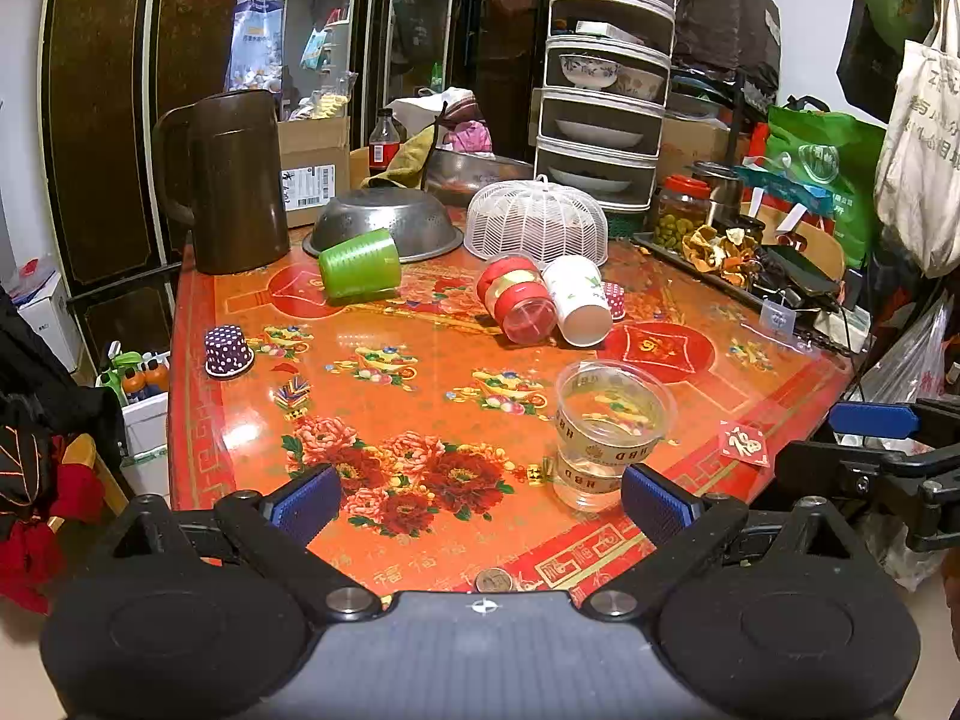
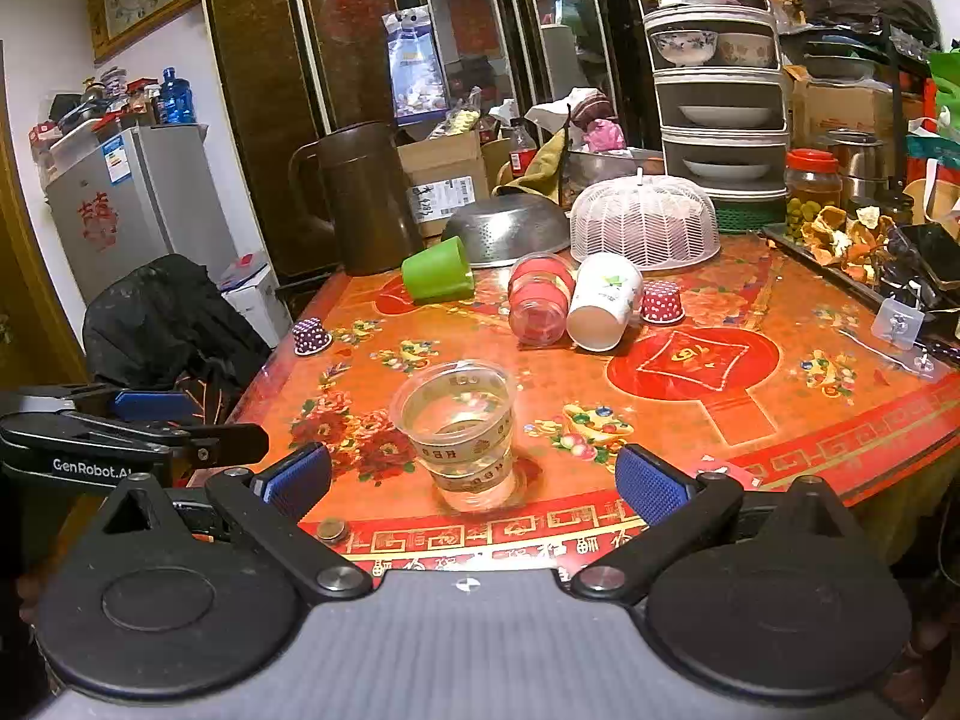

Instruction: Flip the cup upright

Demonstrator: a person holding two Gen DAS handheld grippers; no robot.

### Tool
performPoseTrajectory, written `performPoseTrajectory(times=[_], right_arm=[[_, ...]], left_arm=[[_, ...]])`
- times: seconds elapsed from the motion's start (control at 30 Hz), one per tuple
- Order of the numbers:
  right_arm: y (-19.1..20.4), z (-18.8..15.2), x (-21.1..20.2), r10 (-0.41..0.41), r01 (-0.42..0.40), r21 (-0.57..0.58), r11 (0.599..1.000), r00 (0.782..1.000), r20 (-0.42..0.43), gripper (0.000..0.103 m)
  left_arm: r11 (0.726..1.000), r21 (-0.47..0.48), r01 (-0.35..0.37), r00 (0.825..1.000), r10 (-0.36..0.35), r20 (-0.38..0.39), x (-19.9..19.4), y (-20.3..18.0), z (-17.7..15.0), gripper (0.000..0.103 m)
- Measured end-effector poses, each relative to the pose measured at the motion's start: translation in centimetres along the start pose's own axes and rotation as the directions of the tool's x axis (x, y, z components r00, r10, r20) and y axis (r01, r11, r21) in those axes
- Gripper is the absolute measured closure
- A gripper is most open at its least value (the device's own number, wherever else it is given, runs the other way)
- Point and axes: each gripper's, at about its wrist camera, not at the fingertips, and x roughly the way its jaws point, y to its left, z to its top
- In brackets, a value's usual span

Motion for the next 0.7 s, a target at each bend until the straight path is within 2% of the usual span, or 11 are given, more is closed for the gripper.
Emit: performPoseTrajectory(times=[0.7], right_arm=[[0.4, -0.19, 0.14, 0.025, -0.025, -0.012, 1.0, 1.0, -0.007, 0.001]], left_arm=[[1.0, -0.01, 0.005, 1.0, -0.006, -0.006, 0.0, 0.05, -0.05, 0.002]])
